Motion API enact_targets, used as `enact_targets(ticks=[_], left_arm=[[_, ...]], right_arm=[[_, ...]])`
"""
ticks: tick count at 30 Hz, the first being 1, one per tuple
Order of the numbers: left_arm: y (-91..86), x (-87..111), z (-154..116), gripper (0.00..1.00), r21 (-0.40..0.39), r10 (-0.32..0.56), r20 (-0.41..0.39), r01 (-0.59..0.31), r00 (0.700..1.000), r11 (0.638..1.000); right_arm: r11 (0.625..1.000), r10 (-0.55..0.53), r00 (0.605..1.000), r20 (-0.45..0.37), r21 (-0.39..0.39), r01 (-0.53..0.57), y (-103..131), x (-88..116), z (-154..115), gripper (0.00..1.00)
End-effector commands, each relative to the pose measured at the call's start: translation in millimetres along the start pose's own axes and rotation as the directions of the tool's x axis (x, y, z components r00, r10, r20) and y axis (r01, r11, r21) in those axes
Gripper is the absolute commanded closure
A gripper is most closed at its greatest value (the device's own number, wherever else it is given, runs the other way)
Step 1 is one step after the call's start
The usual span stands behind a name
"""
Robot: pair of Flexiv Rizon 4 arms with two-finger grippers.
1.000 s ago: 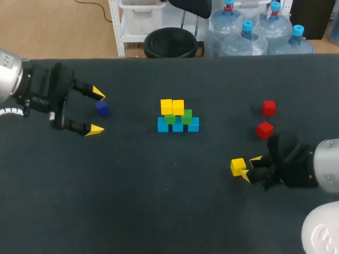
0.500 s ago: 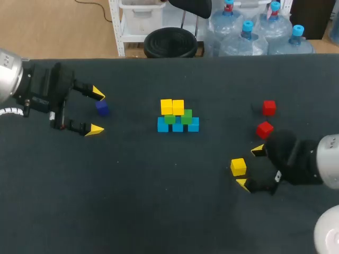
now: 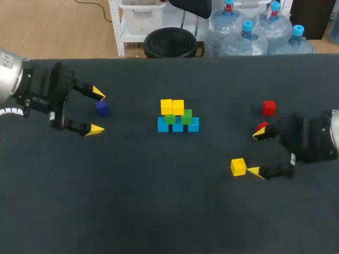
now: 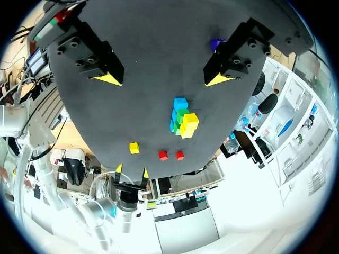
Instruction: Place the blue cubes, place green cubes on the blue cubes, place the yellow cubes on the green cubes, then place the red cubes on the yellow cubes, and place purple cube on the red cubes.
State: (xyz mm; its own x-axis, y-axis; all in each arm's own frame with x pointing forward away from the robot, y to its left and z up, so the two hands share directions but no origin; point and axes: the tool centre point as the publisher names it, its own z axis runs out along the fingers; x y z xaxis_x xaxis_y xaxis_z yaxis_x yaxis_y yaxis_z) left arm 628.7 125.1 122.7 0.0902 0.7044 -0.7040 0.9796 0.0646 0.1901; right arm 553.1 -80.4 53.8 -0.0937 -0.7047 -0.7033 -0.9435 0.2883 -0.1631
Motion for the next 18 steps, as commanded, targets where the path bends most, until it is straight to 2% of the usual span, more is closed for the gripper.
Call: enact_targets(ticks=[1,3,10,18], left_arm=[[-0.8,1.5,-0.4,0.0,-0.003,0.003,0.006,-0.003,1.0,1.0],[-0.8,1.5,-0.4,0.0,-0.003,0.003,0.006,-0.003,1.0,1.0],[-0.8,1.5,-0.4,0.0,-0.003,0.003,0.006,-0.003,1.0,1.0],[-0.8,1.5,-0.4,0.0,-0.003,0.003,0.006,-0.003,1.0,1.0]], right_arm=[[0.928,0.0,0.998,0.063,-0.373,0.024,-9.4,10.5,1.8,0.0],[0.919,0.001,0.997,0.077,-0.394,0.03,-10.8,11.7,2.8,0.0],[0.852,-0.061,0.991,0.118,-0.512,0.113,-11.6,11.4,12.0,0.0],[0.808,-0.087,0.986,0.141,-0.569,0.153,-14.3,13.9,19.4,0.0]])
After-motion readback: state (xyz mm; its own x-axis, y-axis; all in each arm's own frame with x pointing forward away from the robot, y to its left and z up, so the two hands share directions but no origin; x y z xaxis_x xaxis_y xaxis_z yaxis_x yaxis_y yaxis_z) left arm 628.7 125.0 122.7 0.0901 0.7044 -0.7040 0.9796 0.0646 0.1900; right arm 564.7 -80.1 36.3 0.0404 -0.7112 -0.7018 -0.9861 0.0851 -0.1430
